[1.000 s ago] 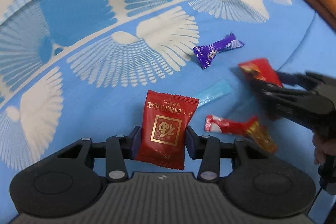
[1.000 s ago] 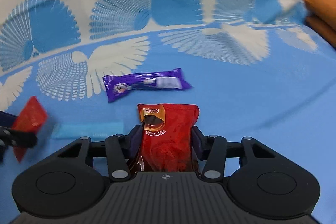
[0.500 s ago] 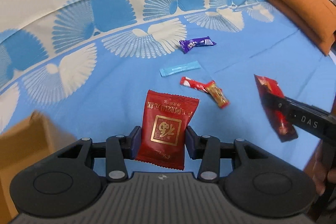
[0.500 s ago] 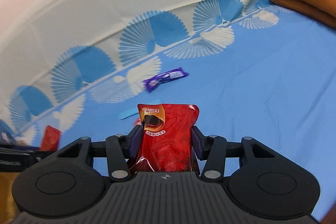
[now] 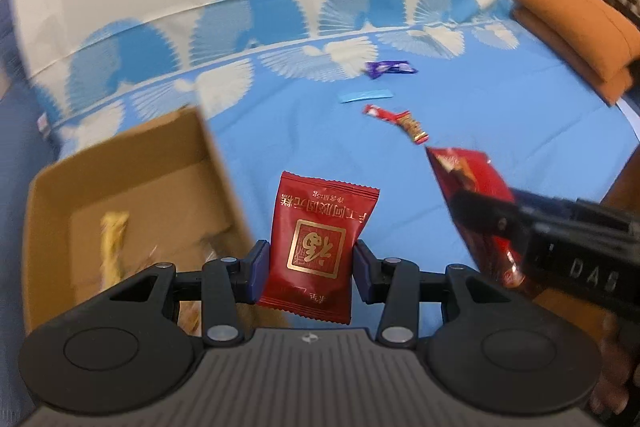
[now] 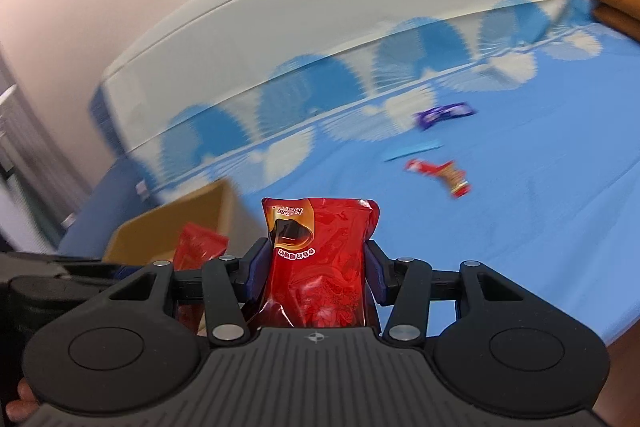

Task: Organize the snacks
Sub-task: 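Carry the red candy and red bag over the box with both tools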

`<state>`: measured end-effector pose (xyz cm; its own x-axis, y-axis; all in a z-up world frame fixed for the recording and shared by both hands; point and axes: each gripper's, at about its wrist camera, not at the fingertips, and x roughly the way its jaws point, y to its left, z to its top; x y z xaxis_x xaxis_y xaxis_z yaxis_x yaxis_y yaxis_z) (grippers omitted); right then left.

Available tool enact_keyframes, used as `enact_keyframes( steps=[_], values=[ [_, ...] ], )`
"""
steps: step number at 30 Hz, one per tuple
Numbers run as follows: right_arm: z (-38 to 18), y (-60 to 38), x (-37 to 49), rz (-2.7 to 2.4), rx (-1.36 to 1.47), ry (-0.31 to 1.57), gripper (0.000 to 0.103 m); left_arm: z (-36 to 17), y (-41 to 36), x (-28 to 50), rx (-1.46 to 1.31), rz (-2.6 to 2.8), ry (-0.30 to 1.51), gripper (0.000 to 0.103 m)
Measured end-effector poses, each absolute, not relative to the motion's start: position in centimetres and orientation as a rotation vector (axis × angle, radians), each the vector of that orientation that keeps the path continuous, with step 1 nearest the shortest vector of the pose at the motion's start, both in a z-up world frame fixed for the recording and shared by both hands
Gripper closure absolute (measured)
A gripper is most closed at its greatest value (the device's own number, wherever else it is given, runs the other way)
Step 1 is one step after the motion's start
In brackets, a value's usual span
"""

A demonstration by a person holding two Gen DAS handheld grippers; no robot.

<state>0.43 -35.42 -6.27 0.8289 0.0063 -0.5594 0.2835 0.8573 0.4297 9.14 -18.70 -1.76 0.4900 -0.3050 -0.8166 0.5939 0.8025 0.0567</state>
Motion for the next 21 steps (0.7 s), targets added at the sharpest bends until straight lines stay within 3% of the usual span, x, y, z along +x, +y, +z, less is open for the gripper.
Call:
enact_keyframes(
  steps=[12, 21],
  values=[
    [-3.4, -22.8, -2.9, 0.072, 0.391, 0.632, 0.050, 0.3, -5.0, 2.4, 0.301, -0.350, 0.875, 0.055],
    [-2.1, -19.0, -4.4, 0.091, 0.323, 0.634, 0.050, 0.6, -0.3, 0.3, 0.219, -0.314, 0.856, 0.055]
  ],
)
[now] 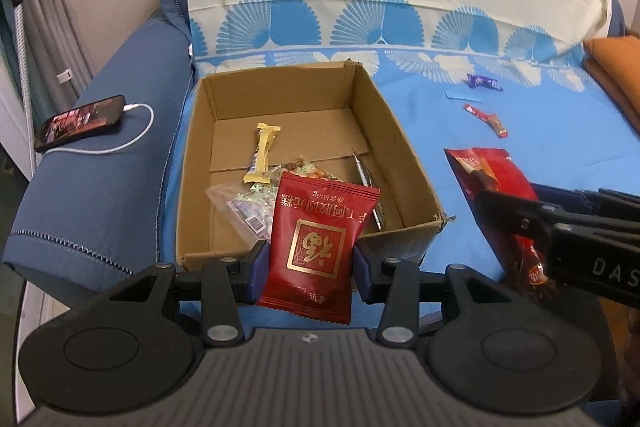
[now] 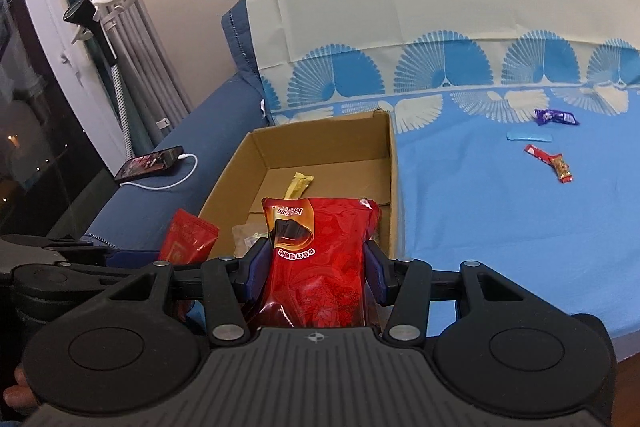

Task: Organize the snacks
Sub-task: 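Carry the red candy and red bag over the box with both tools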

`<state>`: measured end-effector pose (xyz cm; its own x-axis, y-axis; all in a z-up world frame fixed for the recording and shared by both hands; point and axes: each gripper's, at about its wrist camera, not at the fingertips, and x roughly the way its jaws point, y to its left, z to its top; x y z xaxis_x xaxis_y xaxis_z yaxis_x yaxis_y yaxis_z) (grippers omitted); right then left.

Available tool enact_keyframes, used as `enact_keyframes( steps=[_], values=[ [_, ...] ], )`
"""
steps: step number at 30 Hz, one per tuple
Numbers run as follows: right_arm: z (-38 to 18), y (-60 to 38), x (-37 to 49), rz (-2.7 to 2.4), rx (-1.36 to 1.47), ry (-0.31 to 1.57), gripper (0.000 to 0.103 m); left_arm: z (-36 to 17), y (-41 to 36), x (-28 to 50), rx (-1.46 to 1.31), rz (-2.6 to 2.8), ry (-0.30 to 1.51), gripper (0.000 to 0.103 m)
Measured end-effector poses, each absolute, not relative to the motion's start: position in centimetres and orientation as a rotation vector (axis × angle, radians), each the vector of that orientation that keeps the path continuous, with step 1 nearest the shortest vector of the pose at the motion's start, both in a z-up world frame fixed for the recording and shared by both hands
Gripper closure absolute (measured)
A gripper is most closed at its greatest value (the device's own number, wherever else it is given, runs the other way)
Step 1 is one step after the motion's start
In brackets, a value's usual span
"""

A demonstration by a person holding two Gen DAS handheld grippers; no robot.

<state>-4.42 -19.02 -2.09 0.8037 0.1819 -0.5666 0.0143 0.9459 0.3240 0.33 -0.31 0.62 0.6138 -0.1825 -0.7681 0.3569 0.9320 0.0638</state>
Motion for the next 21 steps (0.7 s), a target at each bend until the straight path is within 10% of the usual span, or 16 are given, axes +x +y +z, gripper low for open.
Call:
enact_keyframes(
  steps=[21],
  values=[
    [-1.5, -18.7, -5.9, 0.066, 0.314, 0.621, 0.050, 0.9, 0.8, -0.7, 0.157, -0.317, 0.842, 0.054]
  ],
)
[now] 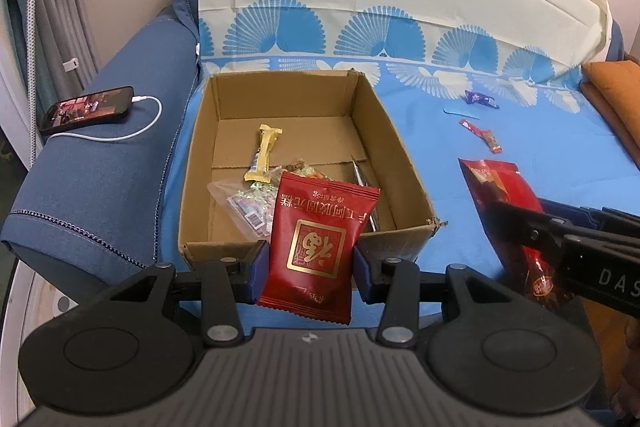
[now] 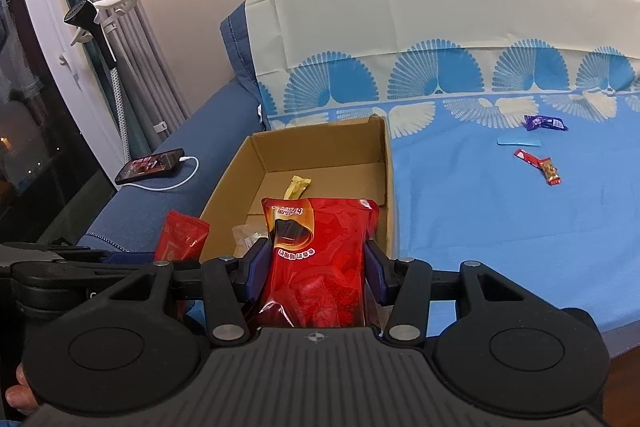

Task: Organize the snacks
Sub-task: 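Carry the red candy and red bag over the box with both tools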

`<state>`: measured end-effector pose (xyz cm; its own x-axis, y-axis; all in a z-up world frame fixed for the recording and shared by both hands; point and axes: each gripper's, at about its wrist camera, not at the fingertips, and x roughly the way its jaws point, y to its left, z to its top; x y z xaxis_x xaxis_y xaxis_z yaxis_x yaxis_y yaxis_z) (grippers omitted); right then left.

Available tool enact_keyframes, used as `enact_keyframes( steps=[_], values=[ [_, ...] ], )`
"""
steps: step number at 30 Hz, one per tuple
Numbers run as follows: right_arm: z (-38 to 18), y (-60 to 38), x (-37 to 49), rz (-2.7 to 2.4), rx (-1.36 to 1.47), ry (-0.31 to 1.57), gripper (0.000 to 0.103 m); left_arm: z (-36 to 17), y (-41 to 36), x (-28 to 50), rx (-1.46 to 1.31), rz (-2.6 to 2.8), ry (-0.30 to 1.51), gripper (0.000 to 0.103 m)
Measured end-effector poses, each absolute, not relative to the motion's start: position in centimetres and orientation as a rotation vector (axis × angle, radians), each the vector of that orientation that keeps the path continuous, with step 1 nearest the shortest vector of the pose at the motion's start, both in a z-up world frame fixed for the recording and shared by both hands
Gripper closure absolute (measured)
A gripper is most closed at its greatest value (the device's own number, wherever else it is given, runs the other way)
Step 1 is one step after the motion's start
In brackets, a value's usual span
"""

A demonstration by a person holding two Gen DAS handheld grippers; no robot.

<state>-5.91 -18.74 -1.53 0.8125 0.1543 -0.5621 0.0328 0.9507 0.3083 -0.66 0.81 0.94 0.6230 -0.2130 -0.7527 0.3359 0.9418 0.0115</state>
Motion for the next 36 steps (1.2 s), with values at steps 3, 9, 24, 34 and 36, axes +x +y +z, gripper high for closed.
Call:
enact_keyframes(
  steps=[3, 9, 24, 34, 36],
  values=[
    [-1.6, -18.7, -5.8, 0.062, 0.316, 0.626, 0.050, 0.7, 0.7, -0.4, 0.160, -0.321, 0.849, 0.054],
    [-1.9, -18.8, -5.3, 0.057, 0.318, 0.644, 0.050, 0.5, 0.8, 0.2, 0.144, -0.322, 0.858, 0.054],
    [-2.3, -18.0, -4.2, 0.049, 0.305, 0.680, 0.050, 0.1, 0.7, 0.9, 0.131, -0.329, 0.872, 0.054],
    [-2.5, -17.5, -3.5, 0.046, 0.291, 0.698, 0.050, -0.1, 0.9, 1.6, 0.112, -0.328, 0.880, 0.054],
    [-2.6, -17.4, -3.4, 0.046, 0.287, 0.702, 0.050, -0.2, 1.1, 1.8, 0.110, -0.327, 0.882, 0.054]
  ],
)
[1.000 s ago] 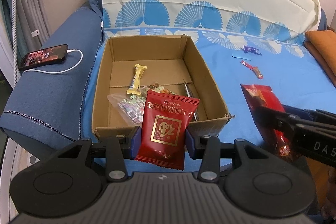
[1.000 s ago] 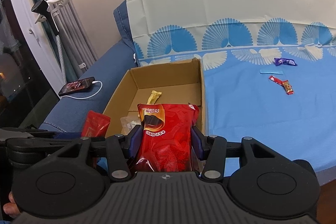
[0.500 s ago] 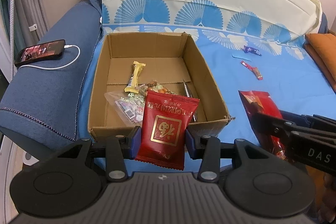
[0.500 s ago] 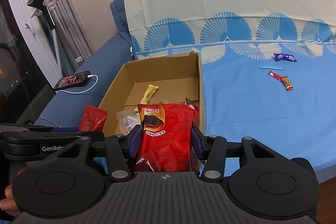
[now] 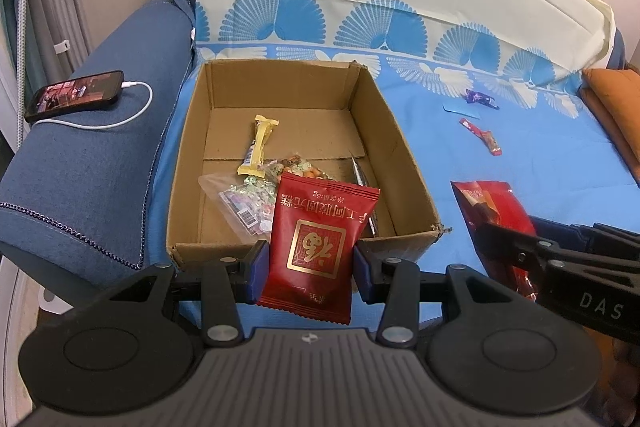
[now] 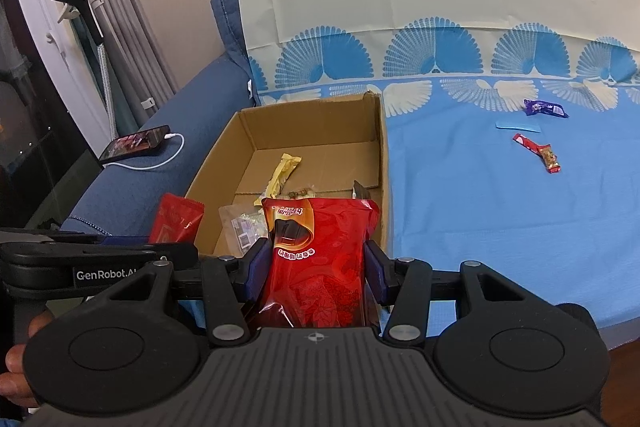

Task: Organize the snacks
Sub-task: 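Carry the red candy and red bag over the box with both tools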

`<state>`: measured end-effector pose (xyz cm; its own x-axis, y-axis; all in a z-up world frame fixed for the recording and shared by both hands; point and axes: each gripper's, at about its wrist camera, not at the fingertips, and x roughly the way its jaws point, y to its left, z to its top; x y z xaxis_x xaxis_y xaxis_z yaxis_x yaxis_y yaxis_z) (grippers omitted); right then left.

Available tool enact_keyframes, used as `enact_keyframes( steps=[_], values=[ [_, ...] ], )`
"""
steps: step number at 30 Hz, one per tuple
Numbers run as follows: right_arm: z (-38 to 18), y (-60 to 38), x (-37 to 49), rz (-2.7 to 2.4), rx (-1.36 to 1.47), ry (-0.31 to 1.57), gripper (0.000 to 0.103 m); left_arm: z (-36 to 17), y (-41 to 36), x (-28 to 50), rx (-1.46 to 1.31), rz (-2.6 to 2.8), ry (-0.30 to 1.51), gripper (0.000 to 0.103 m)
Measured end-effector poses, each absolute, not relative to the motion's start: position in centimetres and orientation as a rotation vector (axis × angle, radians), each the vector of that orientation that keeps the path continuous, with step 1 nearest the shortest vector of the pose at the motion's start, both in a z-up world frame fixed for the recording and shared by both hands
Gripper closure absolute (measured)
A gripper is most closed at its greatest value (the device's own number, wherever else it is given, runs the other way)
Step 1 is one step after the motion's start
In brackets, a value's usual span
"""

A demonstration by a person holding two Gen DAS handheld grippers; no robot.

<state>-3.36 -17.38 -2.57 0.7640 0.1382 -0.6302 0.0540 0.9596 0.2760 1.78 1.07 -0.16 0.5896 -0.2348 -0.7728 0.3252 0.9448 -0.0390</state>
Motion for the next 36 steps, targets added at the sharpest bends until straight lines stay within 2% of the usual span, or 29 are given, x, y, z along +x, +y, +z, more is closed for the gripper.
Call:
enact_keyframes(
  steps=[20, 36],
  values=[
    [-3.8, -17.1, -0.1, 0.031, 0.258, 0.743, 0.050, -0.7, 1.9, 6.3, 0.076, -0.288, 0.901, 0.054],
    [-6.1, -16.8, 7.5, 0.081, 0.297, 0.781, 0.050, -2.6, 0.9, 13.9, 0.097, -0.243, 0.943, 0.054]
  ],
)
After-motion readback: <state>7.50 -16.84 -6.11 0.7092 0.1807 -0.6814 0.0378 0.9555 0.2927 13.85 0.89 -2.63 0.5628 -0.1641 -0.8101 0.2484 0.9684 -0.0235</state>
